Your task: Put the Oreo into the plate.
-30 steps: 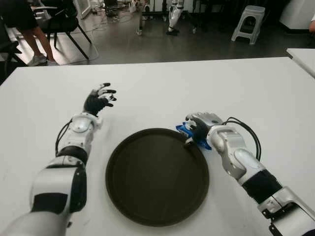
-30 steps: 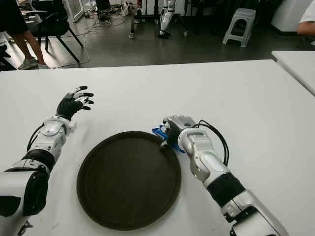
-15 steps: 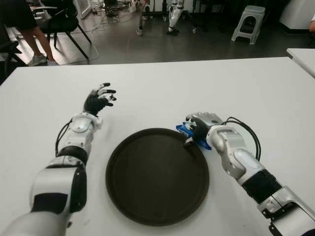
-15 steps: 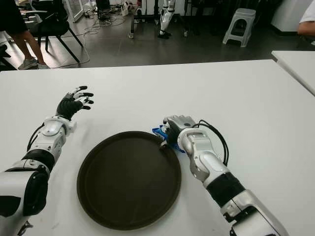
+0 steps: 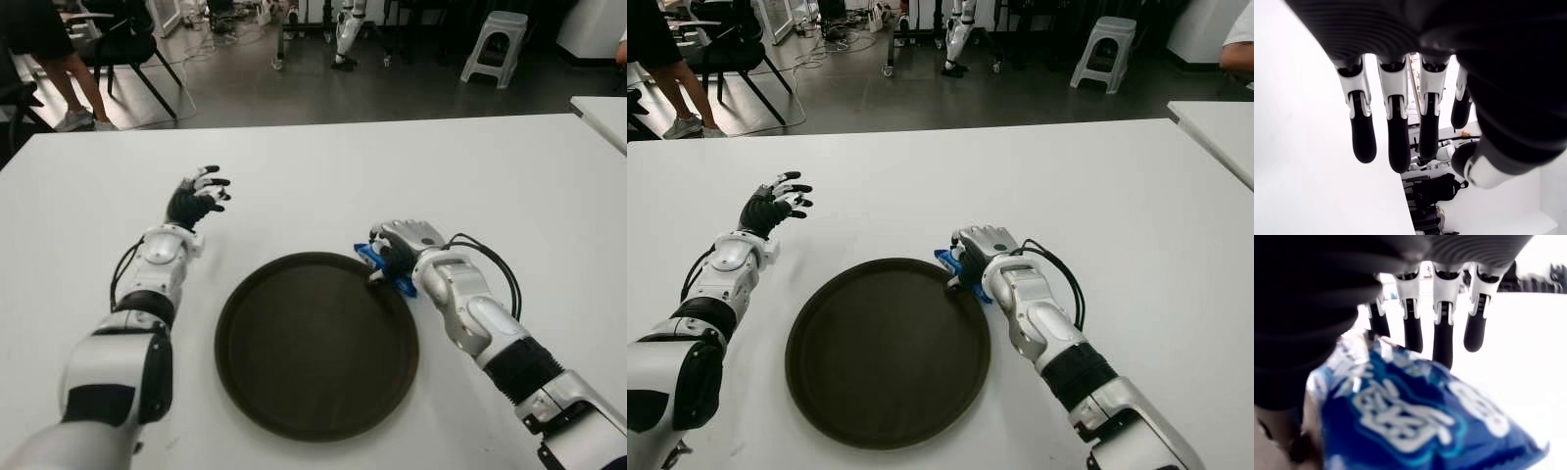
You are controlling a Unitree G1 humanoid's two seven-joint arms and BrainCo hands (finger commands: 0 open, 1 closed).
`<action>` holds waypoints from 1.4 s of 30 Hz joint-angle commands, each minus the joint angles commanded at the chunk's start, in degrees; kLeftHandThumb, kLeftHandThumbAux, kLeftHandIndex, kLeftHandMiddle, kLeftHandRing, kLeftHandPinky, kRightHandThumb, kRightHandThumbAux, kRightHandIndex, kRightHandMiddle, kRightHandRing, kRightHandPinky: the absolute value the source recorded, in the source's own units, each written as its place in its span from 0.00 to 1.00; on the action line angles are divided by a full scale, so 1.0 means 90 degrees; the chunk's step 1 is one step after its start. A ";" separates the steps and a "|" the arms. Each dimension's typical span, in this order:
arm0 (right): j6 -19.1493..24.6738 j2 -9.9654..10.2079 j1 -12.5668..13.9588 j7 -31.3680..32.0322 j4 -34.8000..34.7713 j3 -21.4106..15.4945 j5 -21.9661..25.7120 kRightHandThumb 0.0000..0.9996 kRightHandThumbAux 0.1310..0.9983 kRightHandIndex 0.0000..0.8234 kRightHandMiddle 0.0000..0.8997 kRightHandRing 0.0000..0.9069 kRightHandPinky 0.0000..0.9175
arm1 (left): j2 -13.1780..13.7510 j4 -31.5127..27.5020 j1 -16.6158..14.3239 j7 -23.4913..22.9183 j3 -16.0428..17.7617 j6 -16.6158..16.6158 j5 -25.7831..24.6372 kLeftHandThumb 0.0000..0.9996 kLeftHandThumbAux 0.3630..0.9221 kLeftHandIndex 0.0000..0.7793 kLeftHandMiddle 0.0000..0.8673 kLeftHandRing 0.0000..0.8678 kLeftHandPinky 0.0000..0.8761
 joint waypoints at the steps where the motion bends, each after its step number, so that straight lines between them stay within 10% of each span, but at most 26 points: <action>1: -0.0021 -0.0007 0.0006 -0.0011 -0.0012 -0.0004 -0.0001 0.16 0.83 0.61 0.71 0.72 0.72 | 0.0002 0.0001 0.0000 0.0006 -0.0007 0.0001 0.0003 0.26 0.60 0.25 0.36 0.41 0.44; 18: -0.0094 -0.0026 0.0001 -0.0116 -0.0007 -0.0010 -0.0017 0.17 0.84 0.62 0.75 0.75 0.73 | 0.0027 0.0004 0.0008 -0.0054 0.0009 0.0000 -0.0034 0.26 0.62 0.24 0.35 0.39 0.43; 20: -0.0077 -0.0021 -0.0007 -0.0137 0.0010 -0.0007 -0.0031 0.47 0.75 0.56 0.74 0.74 0.73 | 0.0029 0.0003 0.0010 -0.0024 -0.0004 -0.0007 -0.0016 0.25 0.60 0.25 0.35 0.39 0.43; 24: -0.0046 -0.0016 0.0000 -0.0152 -0.0010 -0.0024 -0.0023 0.64 0.71 0.53 0.74 0.75 0.74 | 0.0040 0.0001 0.0014 0.0027 -0.0048 -0.0024 0.0037 0.24 0.59 0.25 0.35 0.39 0.42; 42: 0.0034 -0.0030 -0.0044 -0.0033 -0.0010 -0.0010 -0.0060 0.68 0.70 0.52 0.73 0.74 0.74 | 0.0036 -0.0010 0.0014 -0.0106 0.0007 -0.0029 -0.0042 0.26 0.56 0.25 0.36 0.41 0.45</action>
